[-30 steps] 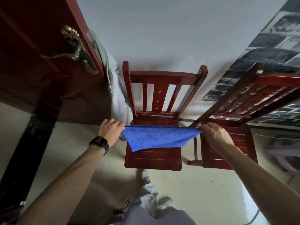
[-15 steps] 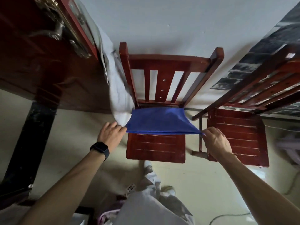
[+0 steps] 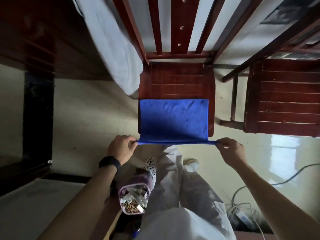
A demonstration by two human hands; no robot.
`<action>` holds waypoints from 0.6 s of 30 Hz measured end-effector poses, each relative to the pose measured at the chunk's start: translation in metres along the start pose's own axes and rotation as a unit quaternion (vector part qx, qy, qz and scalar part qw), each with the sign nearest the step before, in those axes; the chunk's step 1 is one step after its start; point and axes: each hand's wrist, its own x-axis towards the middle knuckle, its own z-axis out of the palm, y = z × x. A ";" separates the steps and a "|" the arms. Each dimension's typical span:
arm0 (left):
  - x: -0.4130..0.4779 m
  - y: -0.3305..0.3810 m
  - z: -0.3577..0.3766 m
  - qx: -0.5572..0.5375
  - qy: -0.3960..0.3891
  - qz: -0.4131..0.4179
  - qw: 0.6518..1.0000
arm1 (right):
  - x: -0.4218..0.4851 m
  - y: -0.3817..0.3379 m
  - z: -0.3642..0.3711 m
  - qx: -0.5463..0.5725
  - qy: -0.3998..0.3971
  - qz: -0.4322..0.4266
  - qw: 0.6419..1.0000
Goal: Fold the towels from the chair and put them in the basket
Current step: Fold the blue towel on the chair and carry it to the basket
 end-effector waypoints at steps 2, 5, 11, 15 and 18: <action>0.016 -0.003 0.000 -0.164 0.002 -0.085 0.983 | 0.017 -0.008 0.001 0.080 -0.003 0.068 0.994; 0.057 -0.009 0.003 -0.369 0.004 -0.149 0.917 | 0.050 -0.019 0.005 0.178 0.013 0.080 0.981; 0.143 -0.011 0.027 -0.476 0.061 -0.195 0.856 | 0.120 -0.042 0.022 0.237 0.071 0.058 0.967; 0.175 -0.010 0.042 -0.405 0.080 -0.194 0.890 | 0.157 -0.047 0.032 0.216 0.086 0.076 0.970; 0.192 -0.008 0.048 -0.364 0.083 -0.198 0.906 | 0.174 -0.047 0.041 0.201 0.084 0.088 0.972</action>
